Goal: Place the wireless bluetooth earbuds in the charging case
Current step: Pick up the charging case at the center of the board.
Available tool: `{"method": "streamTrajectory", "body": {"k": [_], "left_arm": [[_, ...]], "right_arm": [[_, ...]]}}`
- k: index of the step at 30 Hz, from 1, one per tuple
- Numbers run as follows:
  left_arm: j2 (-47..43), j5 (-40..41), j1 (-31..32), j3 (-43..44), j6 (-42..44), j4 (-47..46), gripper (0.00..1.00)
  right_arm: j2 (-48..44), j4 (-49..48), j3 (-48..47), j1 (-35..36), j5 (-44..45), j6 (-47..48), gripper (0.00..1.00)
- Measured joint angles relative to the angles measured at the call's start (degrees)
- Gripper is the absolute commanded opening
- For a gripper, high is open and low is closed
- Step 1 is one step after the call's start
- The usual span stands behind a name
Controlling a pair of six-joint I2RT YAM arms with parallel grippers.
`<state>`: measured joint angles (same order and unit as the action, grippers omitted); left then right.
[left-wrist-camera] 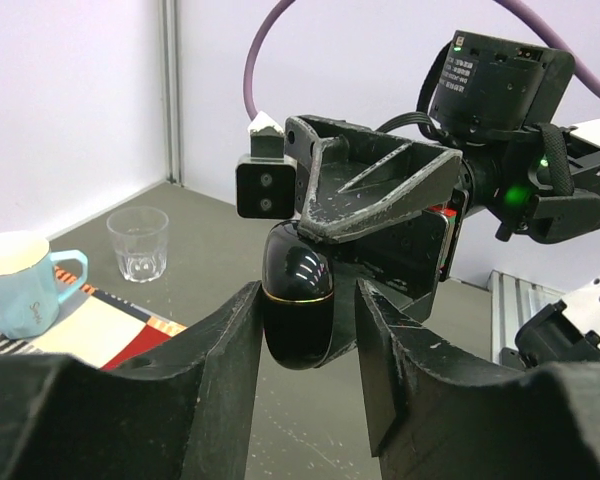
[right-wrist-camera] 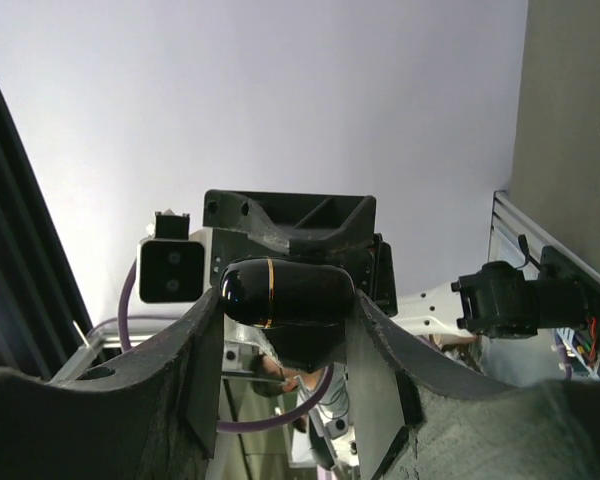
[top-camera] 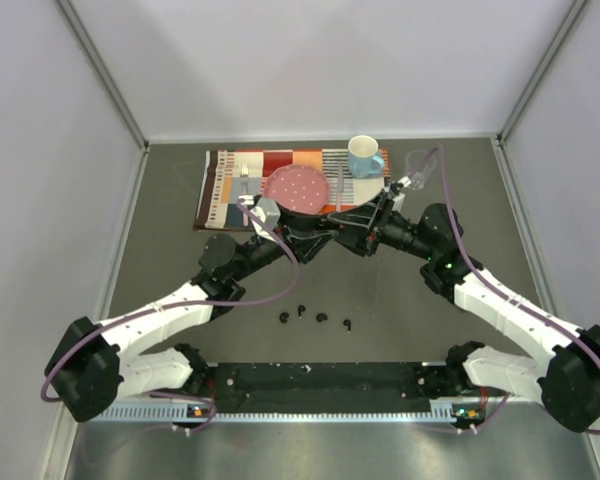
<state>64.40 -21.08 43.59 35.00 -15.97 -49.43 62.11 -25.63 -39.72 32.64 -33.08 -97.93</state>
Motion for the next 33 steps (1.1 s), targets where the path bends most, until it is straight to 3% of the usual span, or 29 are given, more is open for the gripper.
{"method": "streamTrajectory", "body": {"k": [14, 17, 22, 29, 31, 33], "left_arm": [[1.7, 0.0, 0.0, 0.0, -0.7, -2.4, 0.37], [1.8, 0.2, 0.0, 0.0, -0.9, -2.9, 0.43], [1.9, 0.3, 0.0, 0.0, -0.9, -3.5, 0.44], [2.6, 0.3, 0.0, 0.0, -0.5, -3.8, 0.18], [2.6, 0.2, 0.0, 0.0, -0.5, -3.9, 0.23], [2.6, 0.1, 0.0, 0.0, -0.5, -3.9, 0.39]], "right_arm": [[0.0, -1.2, 0.0, 0.0, 0.0, -1.2, 0.00], [0.0, -1.5, 0.0, 0.0, 0.0, -1.2, 0.00], [0.0, -1.6, 0.2, 0.0, 0.0, -1.2, 0.00], [0.0, -1.5, 0.9, 0.0, 0.3, -1.4, 0.00], [0.0, -1.6, 0.9, 0.0, 0.2, -1.5, 0.00], [0.0, -1.6, 0.9, 0.0, 0.2, -1.5, 0.00]]}}
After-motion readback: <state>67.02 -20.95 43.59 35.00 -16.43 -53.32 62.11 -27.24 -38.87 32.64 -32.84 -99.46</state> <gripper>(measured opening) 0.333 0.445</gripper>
